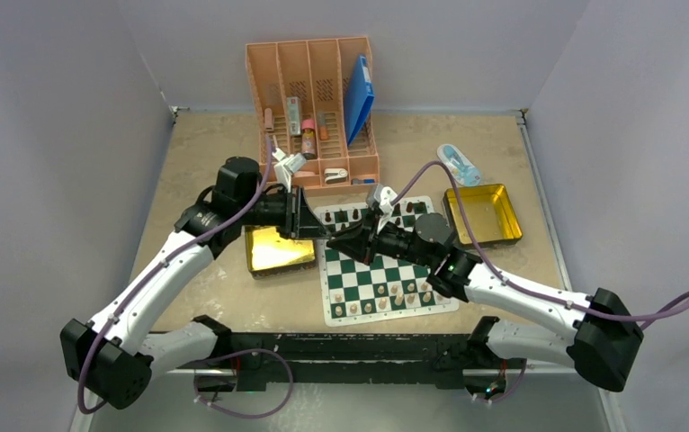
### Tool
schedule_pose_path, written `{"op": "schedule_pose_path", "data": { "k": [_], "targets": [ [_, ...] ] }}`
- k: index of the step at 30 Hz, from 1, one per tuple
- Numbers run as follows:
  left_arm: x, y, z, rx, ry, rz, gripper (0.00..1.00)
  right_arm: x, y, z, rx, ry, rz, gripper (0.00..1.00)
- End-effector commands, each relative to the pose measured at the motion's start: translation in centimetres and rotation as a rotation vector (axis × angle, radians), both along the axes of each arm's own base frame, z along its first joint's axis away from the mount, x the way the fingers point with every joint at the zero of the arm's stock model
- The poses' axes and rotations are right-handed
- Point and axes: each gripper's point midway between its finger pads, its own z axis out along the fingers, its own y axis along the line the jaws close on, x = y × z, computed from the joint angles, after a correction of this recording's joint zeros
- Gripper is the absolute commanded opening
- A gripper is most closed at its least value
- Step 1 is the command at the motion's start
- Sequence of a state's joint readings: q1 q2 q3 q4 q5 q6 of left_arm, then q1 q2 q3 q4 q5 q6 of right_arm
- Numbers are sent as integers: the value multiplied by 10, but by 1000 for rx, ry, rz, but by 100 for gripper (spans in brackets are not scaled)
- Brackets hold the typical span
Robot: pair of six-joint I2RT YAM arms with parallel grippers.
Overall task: Set up the chess pieces on the board
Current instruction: Place the chess piece on the chessboard.
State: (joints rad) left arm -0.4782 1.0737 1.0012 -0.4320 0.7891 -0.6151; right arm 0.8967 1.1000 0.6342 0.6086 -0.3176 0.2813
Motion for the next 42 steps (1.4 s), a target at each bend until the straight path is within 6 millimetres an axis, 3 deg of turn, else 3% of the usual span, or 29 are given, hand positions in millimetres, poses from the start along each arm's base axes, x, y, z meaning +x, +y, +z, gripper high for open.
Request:
{"op": "schedule_pose_path", "data": {
  "k": [1, 6, 13, 15, 18, 19, 20, 21, 29, 42],
  "targets": [
    [-25, 1, 6, 1, -10, -147, 0, 2, -6, 0, -7, -69, -6, 7],
    [-20, 6, -7, 55, -19, -119, 0, 5, -13, -5, -14, -61, -49, 12],
    [4, 8, -19, 134, -77, -39, 0, 6, -30, -2, -39, 25, -128, 60],
    [11, 7, -21, 161, -102, -9, 0, 5, -41, 7, -23, 49, -172, 70],
    [17, -2, -27, 219, -151, 5, 0, 4, -62, 29, 41, 58, -252, 78],
    [17, -8, -29, 242, -172, 2, 0, 1, -71, 41, 76, 49, -276, 83],
    [17, -13, -31, 268, -195, 1, 0, 1, -79, 49, 95, 50, -304, 95],
    [16, -19, -33, 287, -213, -6, 0, -1, -86, 56, 113, 48, -319, 98],
    [9, -50, -55, 394, -307, -35, 0, -16, -138, 109, 232, 39, -441, 99],
    [-17, -96, -137, 621, -322, -133, 0, -25, -201, 138, 411, 30, -612, 99]
  ]
}}
